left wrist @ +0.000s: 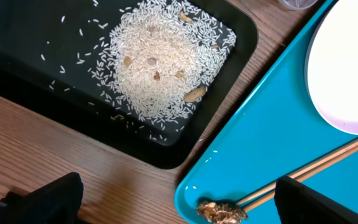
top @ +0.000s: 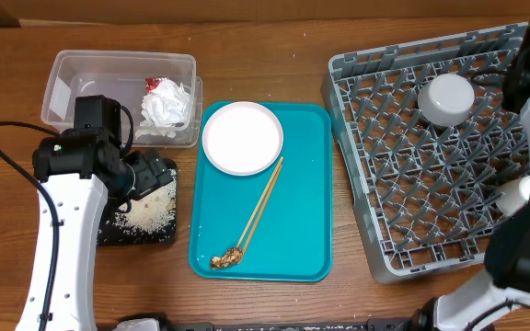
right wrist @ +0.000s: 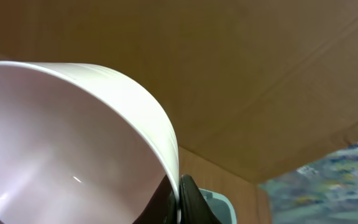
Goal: Sort waste into correct bins and load items into the dishwasher
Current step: 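Place the pink bowl upside down in the rack's upper middle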
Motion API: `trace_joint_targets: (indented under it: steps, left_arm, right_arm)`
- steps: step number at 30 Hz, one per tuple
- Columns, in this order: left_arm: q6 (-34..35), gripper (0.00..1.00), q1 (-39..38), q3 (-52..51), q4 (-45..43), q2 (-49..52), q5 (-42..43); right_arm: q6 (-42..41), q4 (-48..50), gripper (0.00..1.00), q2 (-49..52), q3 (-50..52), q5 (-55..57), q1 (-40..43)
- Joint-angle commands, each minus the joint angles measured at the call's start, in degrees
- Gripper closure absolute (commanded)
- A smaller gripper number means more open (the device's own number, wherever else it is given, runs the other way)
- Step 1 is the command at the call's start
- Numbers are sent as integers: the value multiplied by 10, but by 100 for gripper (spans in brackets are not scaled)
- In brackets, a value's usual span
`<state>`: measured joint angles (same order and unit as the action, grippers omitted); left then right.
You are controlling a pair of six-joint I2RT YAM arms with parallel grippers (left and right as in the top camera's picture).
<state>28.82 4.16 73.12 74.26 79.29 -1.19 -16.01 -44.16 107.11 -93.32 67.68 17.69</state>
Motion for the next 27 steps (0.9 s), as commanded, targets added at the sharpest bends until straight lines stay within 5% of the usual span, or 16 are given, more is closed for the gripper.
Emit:
trace_joint_targets:
  steps: [1, 20, 24, 27]
  left_arm:
    - [10, 0, 2, 5, -1, 1, -7]
    - [10, 0, 2, 5, -8, 1, -2]
    - [10, 0, 2, 5, -8, 1, -2]
    - [9, 0, 2, 5, -8, 1, -3]
  right_arm:
    - [2, 2, 96, 45, -4, 28, 11]
    - [-158, -182, 96, 111, -4, -64, -69]
    - [-158, -218, 74, 109, -4, -124, -74]
    - [-158, -234, 70, 97, -4, -156, -74]
